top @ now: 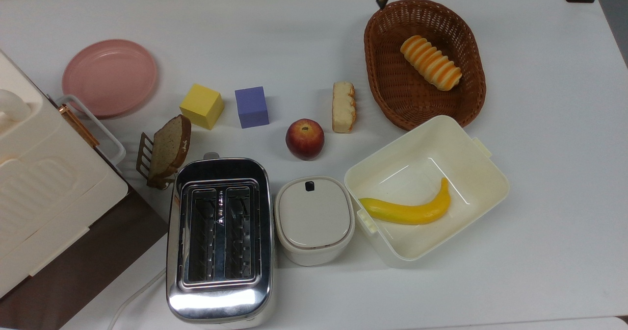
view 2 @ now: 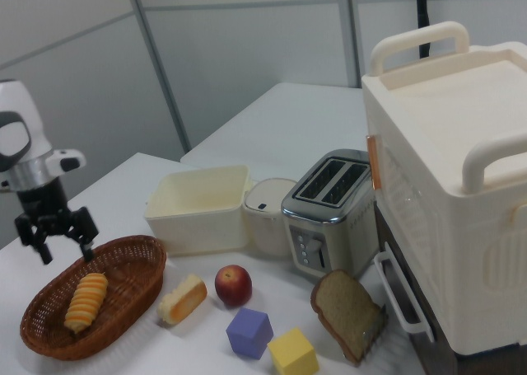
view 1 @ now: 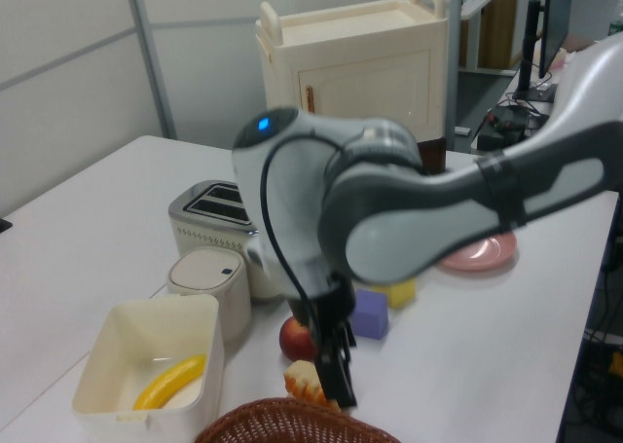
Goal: Put the bread in the basket
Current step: 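Move the gripper over toward the small bread piece beside the apple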
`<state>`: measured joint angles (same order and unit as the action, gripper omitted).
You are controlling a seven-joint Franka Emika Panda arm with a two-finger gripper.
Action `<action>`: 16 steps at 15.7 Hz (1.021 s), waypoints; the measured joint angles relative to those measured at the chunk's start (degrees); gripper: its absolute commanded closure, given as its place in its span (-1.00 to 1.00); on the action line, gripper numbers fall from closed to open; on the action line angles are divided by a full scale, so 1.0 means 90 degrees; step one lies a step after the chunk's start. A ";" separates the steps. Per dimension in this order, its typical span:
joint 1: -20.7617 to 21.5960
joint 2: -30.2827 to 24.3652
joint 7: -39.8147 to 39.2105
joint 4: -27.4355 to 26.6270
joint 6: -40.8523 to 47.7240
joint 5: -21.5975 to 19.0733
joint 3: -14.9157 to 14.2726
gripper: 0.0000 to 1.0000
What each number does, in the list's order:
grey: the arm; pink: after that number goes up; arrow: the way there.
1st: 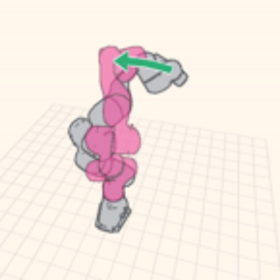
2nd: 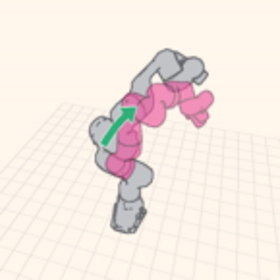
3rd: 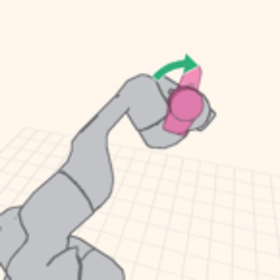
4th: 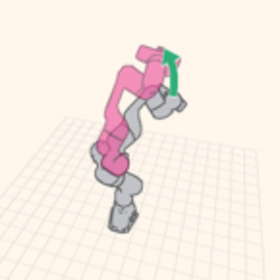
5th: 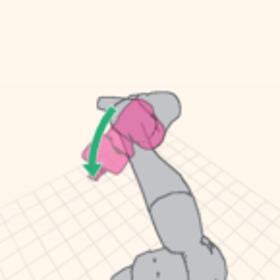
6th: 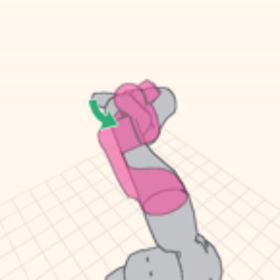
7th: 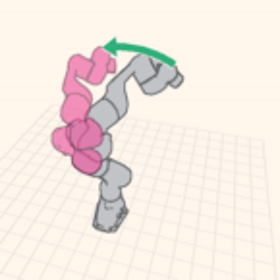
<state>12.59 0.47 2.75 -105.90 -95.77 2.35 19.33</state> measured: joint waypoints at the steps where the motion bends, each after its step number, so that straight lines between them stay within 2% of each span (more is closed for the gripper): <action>1: 0.0011 0.0000 0.0000 -0.0121 0.0000 0.0012 0.0145 -1.00; 5: 0.0033 0.0002 0.0000 -0.0408 -0.0009 0.0136 0.0496 -1.00; 7: -0.0034 -0.0020 0.0029 -0.0412 -0.0010 0.0163 0.0491 -1.00; 9: -0.0307 -0.0075 0.0106 -0.0406 -0.0011 0.0181 0.0396 -1.00; 11: -0.0501 -0.0111 0.0254 -0.0404 -0.0051 0.0193 0.0038 -1.00; 13: -0.0499 -0.0110 0.0615 -0.0413 -0.0270 0.0194 -0.0559 -1.00; 16: -0.0307 -0.0067 0.1824 -0.0444 -0.0802 0.0193 -0.1405 -1.00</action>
<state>9.83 -0.13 19.16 -109.90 -102.99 4.09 6.69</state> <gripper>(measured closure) 0.000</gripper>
